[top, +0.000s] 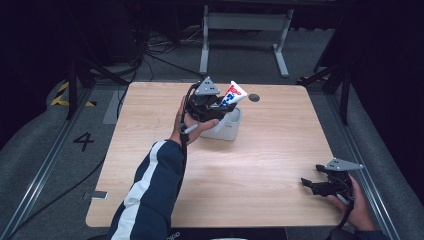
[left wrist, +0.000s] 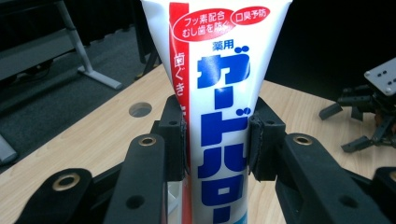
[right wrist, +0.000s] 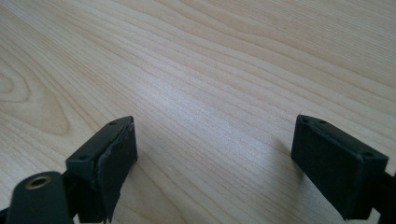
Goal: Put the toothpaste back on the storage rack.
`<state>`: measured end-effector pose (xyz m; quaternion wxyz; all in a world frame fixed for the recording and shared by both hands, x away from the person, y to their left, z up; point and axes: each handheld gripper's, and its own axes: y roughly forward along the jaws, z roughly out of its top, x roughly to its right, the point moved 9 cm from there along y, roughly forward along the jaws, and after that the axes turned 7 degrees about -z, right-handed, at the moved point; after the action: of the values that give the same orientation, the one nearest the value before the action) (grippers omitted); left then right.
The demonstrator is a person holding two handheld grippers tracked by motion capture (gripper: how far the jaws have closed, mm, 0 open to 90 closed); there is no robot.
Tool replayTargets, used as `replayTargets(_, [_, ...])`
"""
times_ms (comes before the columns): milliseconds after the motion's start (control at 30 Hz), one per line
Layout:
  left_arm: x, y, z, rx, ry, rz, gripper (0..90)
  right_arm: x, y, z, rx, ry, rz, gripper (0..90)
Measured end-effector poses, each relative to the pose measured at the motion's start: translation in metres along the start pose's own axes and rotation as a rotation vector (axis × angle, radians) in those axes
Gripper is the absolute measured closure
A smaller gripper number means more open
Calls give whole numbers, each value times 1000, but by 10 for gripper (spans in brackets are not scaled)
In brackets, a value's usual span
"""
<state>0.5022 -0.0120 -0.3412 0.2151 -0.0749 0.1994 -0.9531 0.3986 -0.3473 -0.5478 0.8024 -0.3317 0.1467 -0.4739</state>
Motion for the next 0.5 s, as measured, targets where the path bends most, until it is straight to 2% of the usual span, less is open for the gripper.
replayTargets(500, [-14, 11, 7, 20, -3, 26, 651, 0, 0, 0, 0, 0, 0, 148])
